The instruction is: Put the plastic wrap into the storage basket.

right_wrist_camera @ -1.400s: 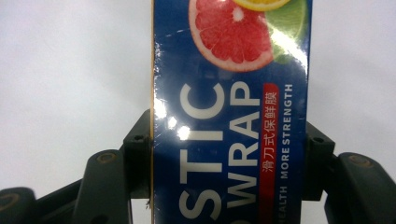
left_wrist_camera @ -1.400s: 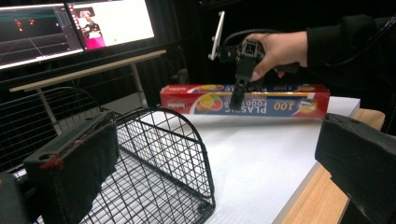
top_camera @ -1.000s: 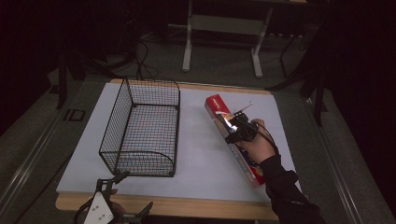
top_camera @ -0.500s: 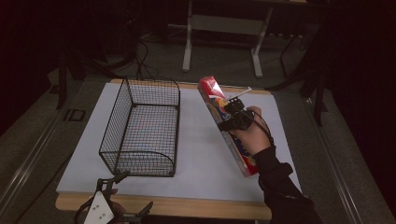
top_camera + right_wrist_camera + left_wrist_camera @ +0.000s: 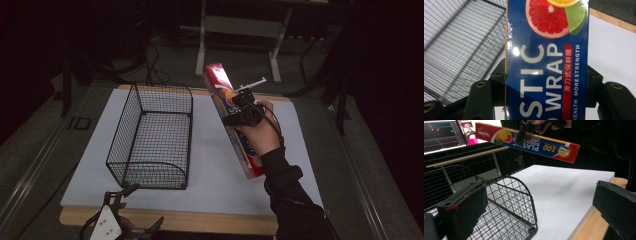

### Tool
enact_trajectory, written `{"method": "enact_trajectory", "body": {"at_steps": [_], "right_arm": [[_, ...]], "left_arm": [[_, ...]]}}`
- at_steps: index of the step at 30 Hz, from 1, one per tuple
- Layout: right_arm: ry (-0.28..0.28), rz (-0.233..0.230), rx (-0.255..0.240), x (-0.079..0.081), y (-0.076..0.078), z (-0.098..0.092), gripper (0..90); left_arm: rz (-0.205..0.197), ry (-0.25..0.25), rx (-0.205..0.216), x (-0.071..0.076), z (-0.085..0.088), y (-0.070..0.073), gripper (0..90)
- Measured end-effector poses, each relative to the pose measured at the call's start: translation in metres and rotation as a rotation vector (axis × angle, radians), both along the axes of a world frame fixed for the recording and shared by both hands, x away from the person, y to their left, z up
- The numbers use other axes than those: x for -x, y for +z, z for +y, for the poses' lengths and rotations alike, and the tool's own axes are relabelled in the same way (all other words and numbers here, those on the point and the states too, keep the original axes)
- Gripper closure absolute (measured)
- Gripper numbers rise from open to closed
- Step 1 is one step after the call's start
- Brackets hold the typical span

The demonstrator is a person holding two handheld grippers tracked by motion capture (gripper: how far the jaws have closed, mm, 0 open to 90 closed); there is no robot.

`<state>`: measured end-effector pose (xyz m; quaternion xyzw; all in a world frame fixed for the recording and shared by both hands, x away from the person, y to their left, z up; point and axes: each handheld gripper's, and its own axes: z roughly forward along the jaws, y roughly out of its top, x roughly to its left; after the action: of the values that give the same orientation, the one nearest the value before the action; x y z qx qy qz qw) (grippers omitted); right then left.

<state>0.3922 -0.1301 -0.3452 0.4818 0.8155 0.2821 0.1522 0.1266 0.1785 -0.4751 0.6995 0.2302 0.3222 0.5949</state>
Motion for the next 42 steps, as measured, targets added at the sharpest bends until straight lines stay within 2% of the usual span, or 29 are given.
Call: {"method": "enact_trajectory", "body": {"at_steps": [12,13,15,18,28,32,34,38,40,41,42], "right_arm": [[0.006,-0.052,-0.035,-0.002,0.026,0.027,39.4],[0.01,-0.067,-0.039,-0.002,0.031,0.037,39.4],[0.01,-0.068,-0.043,-0.002,0.033,0.04,39.4],[0.027,-0.077,-0.056,-0.002,0.039,0.06,39.4],[0.066,-0.094,-0.058,-0.006,0.036,0.102,39.5],[0.07,-0.101,-0.062,-0.007,0.036,0.109,39.4],[0.08,-0.104,-0.088,-0.01,0.035,0.122,39.4],[0.083,-0.118,-0.087,-0.012,0.035,0.134,39.5],[0.09,-0.123,-0.097,-0.014,0.035,0.148,39.4],[0.09,-0.123,-0.097,-0.014,0.035,0.148,39.4],[0.102,-0.13,-0.102,-0.015,0.033,0.158,39.4]], "left_arm": [[0.008,-0.01,-0.006,0.0,-0.001,-0.001,0.2],[0.011,-0.009,-0.004,0.0,-0.001,-0.001,0.2],[0.01,-0.01,-0.004,0.0,-0.001,-0.001,0.2],[0.01,-0.012,-0.004,0.0,-0.001,-0.001,0.2],[0.015,-0.028,0.003,0.001,0.0,-0.001,0.2],[0.014,-0.029,0.0,0.001,0.0,0.0,0.2],[0.014,-0.028,-0.002,0.002,-0.001,0.0,0.2],[0.013,-0.03,0.0,0.002,0.0,0.0,0.2],[0.016,-0.031,0.0,0.002,0.0,0.0,0.2],[0.014,-0.031,0.001,0.002,0.0,0.0,0.2],[0.015,-0.03,0.001,0.002,0.0,0.0,0.2]]}}
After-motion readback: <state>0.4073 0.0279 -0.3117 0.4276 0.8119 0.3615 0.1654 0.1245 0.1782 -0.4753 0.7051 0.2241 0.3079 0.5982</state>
